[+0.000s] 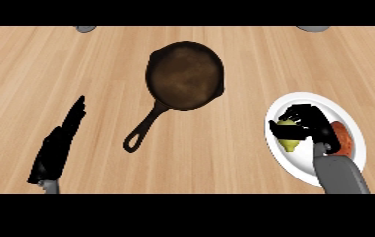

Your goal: Pick the lemon from the plate and place it in the pan

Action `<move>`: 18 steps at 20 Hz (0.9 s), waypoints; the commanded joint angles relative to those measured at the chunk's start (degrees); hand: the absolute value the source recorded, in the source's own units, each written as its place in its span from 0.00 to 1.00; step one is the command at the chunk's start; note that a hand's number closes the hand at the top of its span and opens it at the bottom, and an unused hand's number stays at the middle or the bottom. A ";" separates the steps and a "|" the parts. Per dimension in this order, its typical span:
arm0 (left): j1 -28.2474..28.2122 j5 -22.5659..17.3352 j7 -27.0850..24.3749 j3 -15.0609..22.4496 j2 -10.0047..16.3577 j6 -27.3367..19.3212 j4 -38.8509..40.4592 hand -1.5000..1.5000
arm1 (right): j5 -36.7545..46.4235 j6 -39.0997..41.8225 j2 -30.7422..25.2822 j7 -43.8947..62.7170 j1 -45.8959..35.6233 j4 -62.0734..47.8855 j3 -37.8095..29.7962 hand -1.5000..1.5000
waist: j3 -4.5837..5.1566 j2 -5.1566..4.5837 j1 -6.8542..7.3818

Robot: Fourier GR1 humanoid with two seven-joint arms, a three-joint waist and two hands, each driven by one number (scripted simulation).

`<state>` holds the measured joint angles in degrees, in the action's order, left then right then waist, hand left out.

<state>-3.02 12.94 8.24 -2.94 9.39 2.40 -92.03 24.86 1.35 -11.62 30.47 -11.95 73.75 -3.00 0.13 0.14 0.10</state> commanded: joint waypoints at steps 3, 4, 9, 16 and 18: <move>-0.01 0.03 0.19 -0.27 0.35 0.15 -0.23 0.50 | 14.29 4.82 -0.53 18.24 3.14 1.84 13.27 1.00 | 0.21 0.20 0.14; -0.26 -0.02 -0.17 -0.41 0.00 -0.17 0.28 0.50 | 16.41 4.43 0.67 20.63 4.23 4.53 15.56 1.00 | 0.17 0.31 -0.35; -2.65 0.43 -2.04 -0.25 0.58 0.35 -0.04 0.50 | 30.04 -0.10 -1.70 29.63 3.09 18.85 20.41 1.00 | 0.02 0.42 -0.62; -1.69 2.93 -2.12 2.07 -2.03 -2.15 0.24 0.50 | 42.95 0.35 -5.31 26.81 -8.39 27.61 25.49 1.00 | -0.04 0.11 0.10; -1.29 0.35 0.89 0.39 -0.19 0.53 -2.22 0.50 | 44.09 2.80 -4.45 27.04 -11.14 28.46 25.67 1.00 | -0.09 0.01 0.28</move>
<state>-4.97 13.86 7.36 -2.20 8.67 2.06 -92.97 64.17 1.85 -17.30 55.32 -18.08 99.22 20.03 0.13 0.40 0.07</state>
